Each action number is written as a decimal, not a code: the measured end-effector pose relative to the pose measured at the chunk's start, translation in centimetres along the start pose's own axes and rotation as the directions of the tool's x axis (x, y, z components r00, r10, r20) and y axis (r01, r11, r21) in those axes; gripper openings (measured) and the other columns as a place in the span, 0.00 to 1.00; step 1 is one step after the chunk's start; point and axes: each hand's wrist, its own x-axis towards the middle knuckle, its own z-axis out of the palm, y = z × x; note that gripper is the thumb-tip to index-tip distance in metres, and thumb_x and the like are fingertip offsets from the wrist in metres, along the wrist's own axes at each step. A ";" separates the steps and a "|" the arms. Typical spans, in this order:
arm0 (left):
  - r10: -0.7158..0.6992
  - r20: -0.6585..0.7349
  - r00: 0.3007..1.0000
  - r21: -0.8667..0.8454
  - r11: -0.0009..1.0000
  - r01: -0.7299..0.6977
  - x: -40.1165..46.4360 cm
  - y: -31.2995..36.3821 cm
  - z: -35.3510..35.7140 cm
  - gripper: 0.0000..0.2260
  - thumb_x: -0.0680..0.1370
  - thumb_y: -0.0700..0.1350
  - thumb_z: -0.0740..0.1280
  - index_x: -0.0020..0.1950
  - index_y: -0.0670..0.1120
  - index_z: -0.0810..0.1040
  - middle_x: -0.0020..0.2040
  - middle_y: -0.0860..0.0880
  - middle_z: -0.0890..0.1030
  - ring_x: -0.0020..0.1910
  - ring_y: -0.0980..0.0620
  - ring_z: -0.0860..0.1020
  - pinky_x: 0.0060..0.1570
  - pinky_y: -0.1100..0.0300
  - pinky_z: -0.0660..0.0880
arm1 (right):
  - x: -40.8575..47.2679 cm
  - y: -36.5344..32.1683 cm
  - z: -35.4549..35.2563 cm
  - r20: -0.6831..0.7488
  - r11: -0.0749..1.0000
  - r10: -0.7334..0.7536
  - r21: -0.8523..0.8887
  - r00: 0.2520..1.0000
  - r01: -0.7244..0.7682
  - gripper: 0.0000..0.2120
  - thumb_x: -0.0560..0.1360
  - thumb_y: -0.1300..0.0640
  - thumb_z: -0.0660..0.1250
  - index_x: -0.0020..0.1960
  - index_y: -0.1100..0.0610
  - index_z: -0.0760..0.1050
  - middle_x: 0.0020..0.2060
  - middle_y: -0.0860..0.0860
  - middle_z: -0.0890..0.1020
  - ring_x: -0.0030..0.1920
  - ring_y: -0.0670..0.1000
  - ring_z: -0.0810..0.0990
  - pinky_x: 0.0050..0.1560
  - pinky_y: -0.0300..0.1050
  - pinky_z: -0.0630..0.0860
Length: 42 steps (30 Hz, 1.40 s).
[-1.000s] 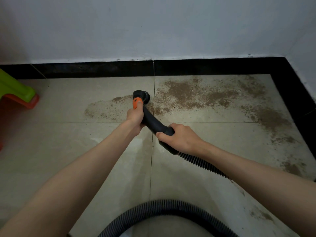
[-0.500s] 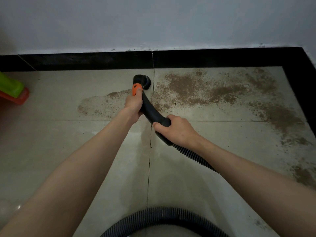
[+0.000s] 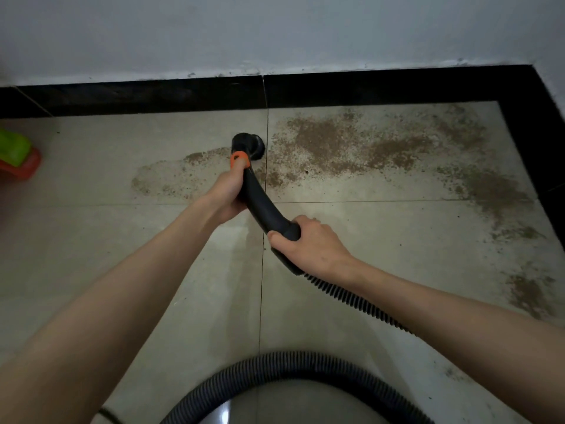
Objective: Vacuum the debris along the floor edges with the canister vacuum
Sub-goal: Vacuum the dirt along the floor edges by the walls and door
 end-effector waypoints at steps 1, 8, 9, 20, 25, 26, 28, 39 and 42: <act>-0.003 -0.007 1.000 -0.006 1.000 0.003 -0.5 -0.5 0.0 0.20 0.80 0.56 0.59 0.63 0.42 0.69 0.40 0.48 0.72 0.37 0.52 0.73 0.32 0.60 0.72 | -0.6 0.1 0.2 0.010 1.000 0.004 -0.004 1.000 -0.004 0.18 0.75 0.40 0.63 0.53 0.54 0.72 0.39 0.48 0.78 0.39 0.48 0.79 0.39 0.44 0.76; -0.034 -0.006 0.999 -0.045 0.998 0.033 -3.8 -3.5 -0.5 0.27 0.81 0.55 0.58 0.71 0.36 0.63 0.40 0.48 0.71 0.37 0.52 0.72 0.36 0.60 0.74 | -4.6 0.8 1.0 0.080 0.998 0.032 -0.060 0.996 -0.027 0.19 0.75 0.40 0.64 0.55 0.54 0.72 0.40 0.47 0.78 0.41 0.49 0.79 0.42 0.45 0.77; -0.038 -0.010 0.999 -0.055 0.998 0.037 -4.3 -3.7 -0.6 0.27 0.81 0.55 0.58 0.71 0.36 0.63 0.41 0.47 0.71 0.38 0.52 0.73 0.36 0.60 0.73 | -4.9 0.8 0.9 0.092 0.997 0.037 -0.074 0.995 -0.030 0.19 0.74 0.40 0.64 0.56 0.54 0.73 0.40 0.48 0.78 0.42 0.50 0.79 0.44 0.46 0.77; -0.064 -0.044 0.997 -0.136 0.989 0.058 -6.7 -5.6 -1.0 0.26 0.81 0.57 0.57 0.71 0.38 0.64 0.54 0.43 0.75 0.50 0.48 0.75 0.47 0.56 0.73 | -6.7 -1.9 1.1 0.088 0.927 -0.011 -0.374 0.996 0.043 0.16 0.77 0.41 0.62 0.50 0.54 0.68 0.36 0.48 0.72 0.42 0.55 0.75 0.40 0.46 0.70; -0.066 -0.034 0.997 -0.158 0.986 0.060 -6.9 -5.1 -1.4 0.25 0.81 0.56 0.56 0.69 0.38 0.65 0.51 0.44 0.75 0.45 0.50 0.75 0.46 0.56 0.73 | -6.6 -3.0 1.5 0.029 0.850 -0.068 -0.522 0.997 0.073 0.17 0.78 0.40 0.59 0.49 0.55 0.65 0.41 0.51 0.73 0.42 0.56 0.71 0.42 0.45 0.66; -0.061 -0.038 0.997 -0.158 0.986 0.054 -6.8 -5.0 -1.4 0.24 0.81 0.56 0.56 0.68 0.38 0.65 0.50 0.45 0.75 0.45 0.51 0.75 0.44 0.57 0.73 | -6.6 -3.0 1.5 0.017 0.845 -0.078 -0.529 0.997 0.076 0.17 0.78 0.40 0.59 0.49 0.55 0.65 0.41 0.52 0.72 0.42 0.56 0.71 0.42 0.45 0.66; -0.035 -0.052 0.998 -0.149 0.988 0.027 -6.7 -4.6 -1.6 0.25 0.81 0.56 0.57 0.68 0.37 0.65 0.49 0.45 0.75 0.45 0.51 0.75 0.39 0.58 0.73 | -6.5 -3.1 1.6 0.002 0.844 -0.094 -0.530 0.996 0.080 0.17 0.79 0.40 0.58 0.49 0.55 0.65 0.41 0.52 0.72 0.42 0.56 0.71 0.42 0.46 0.66; -0.033 -0.115 0.993 -0.123 0.992 0.019 -7.5 -4.8 -1.5 0.16 0.82 0.51 0.56 0.61 0.40 0.66 0.44 0.46 0.73 0.42 0.50 0.74 0.46 0.54 0.73 | -6.0 -2.0 1.7 0.078 0.900 -0.076 -0.424 0.994 0.102 0.17 0.77 0.39 0.60 0.49 0.54 0.69 0.37 0.49 0.73 0.42 0.55 0.74 0.42 0.46 0.69; -0.011 -0.152 0.988 -0.127 0.992 -0.008 -7.9 -5.3 -1.7 0.14 0.82 0.50 0.56 0.60 0.40 0.66 0.43 0.46 0.73 0.43 0.50 0.74 0.47 0.54 0.73 | -6.2 -1.5 1.7 0.100 0.914 -0.095 -0.385 0.991 0.126 0.17 0.77 0.39 0.61 0.48 0.53 0.70 0.35 0.48 0.73 0.42 0.55 0.76 0.41 0.46 0.70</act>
